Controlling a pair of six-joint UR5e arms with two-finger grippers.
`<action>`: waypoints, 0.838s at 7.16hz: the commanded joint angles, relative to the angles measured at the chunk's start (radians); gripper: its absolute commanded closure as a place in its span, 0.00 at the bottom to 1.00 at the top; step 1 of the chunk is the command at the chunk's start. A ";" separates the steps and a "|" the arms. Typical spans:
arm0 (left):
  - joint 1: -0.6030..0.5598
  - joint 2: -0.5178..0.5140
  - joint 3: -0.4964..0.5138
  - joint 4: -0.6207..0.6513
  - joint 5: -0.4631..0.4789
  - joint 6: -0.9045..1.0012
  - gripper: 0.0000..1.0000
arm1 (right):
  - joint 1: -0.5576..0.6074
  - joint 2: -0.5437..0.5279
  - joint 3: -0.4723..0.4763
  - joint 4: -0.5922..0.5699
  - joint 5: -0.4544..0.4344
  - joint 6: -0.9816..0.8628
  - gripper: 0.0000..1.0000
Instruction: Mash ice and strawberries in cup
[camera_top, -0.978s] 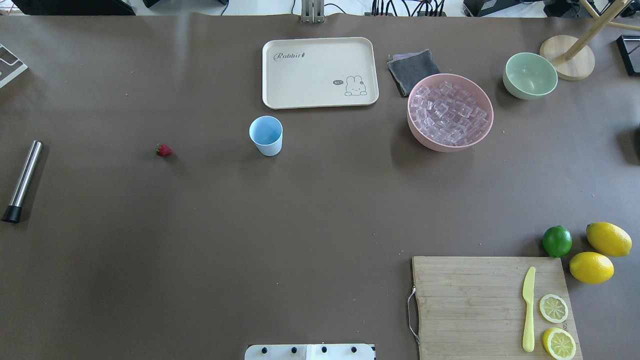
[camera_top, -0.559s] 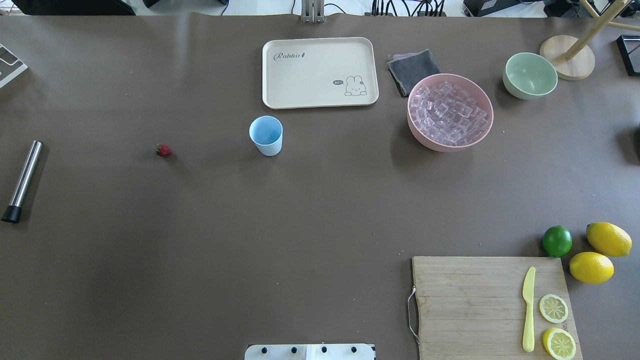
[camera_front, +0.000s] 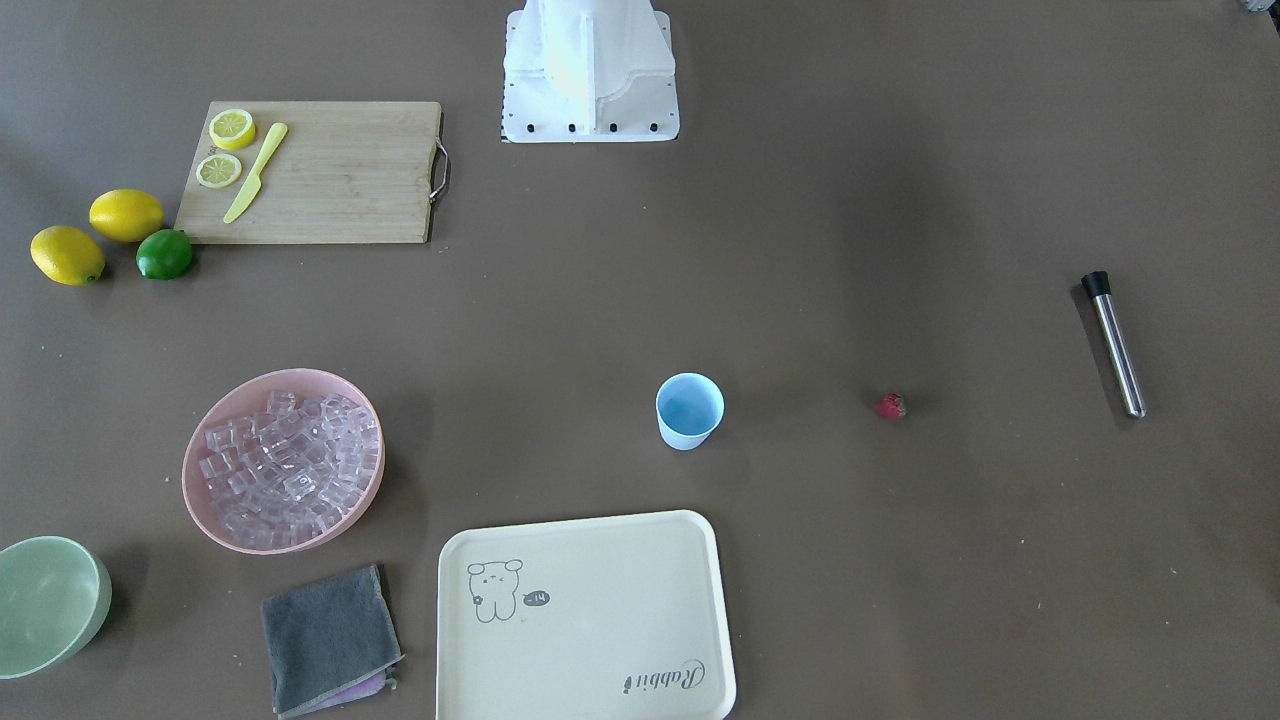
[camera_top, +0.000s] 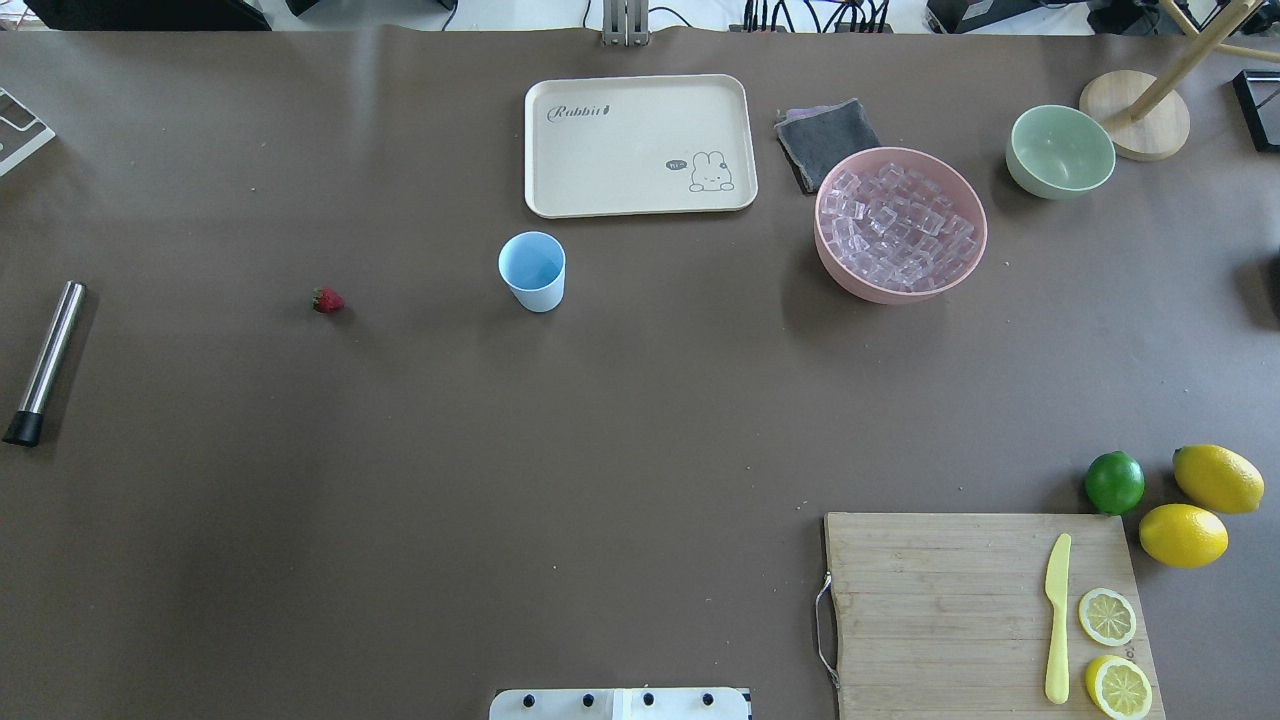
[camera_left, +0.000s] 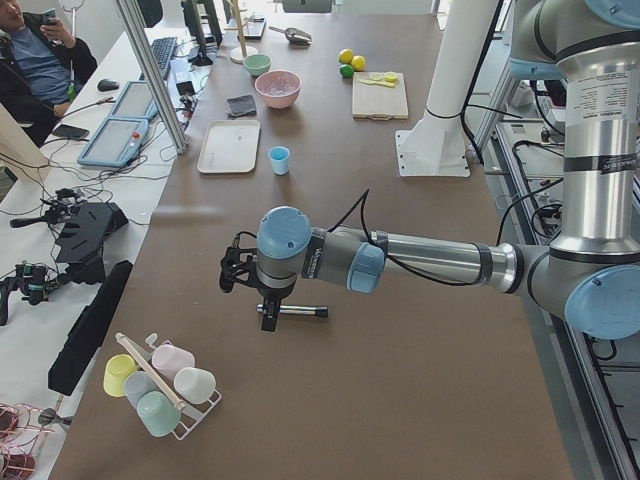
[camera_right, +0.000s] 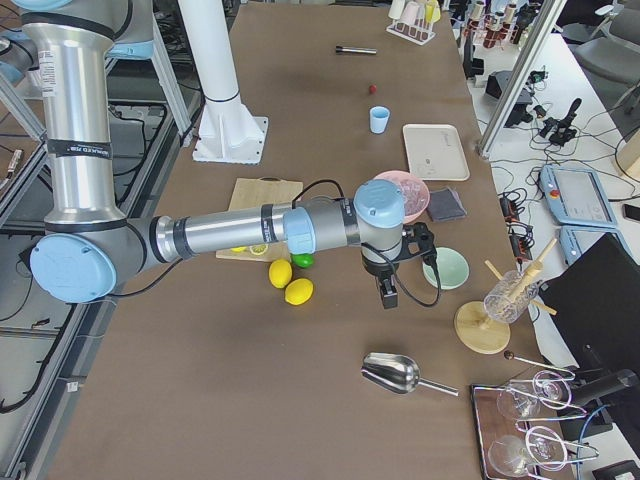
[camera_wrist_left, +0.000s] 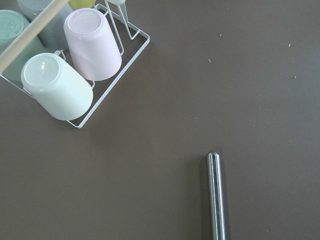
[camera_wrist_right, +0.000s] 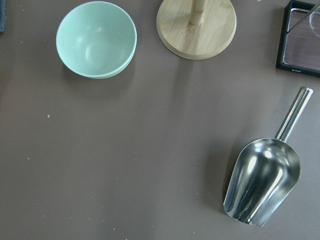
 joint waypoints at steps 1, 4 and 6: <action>-0.001 0.004 0.007 -0.002 -0.004 0.000 0.02 | -0.148 0.095 0.067 0.004 -0.018 0.187 0.01; -0.001 0.003 0.010 -0.008 -0.001 0.000 0.02 | -0.390 0.225 0.052 0.012 -0.198 0.417 0.01; -0.001 0.003 0.007 -0.010 -0.002 0.000 0.02 | -0.536 0.283 -0.002 0.016 -0.356 0.426 0.02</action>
